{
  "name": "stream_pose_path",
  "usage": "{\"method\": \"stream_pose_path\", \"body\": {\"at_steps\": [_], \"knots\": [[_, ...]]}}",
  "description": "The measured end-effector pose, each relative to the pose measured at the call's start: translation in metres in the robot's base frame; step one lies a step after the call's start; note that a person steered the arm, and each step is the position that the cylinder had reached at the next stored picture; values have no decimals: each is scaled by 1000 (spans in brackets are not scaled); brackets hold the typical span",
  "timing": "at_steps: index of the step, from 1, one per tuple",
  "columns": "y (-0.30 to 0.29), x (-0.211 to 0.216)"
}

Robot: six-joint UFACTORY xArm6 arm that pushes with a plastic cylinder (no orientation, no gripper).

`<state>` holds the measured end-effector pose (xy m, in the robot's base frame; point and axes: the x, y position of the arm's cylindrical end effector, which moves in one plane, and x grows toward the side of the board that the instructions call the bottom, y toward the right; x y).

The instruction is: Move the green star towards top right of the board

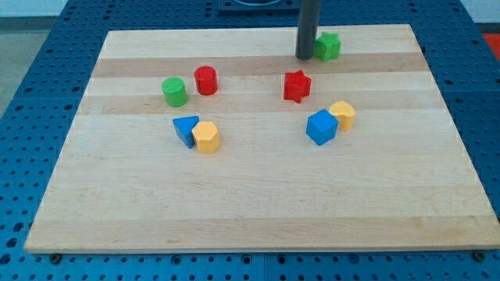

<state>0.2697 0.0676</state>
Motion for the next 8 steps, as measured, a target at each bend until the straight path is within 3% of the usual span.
{"method": "stream_pose_path", "body": {"at_steps": [8], "knots": [[95, -17]]}}
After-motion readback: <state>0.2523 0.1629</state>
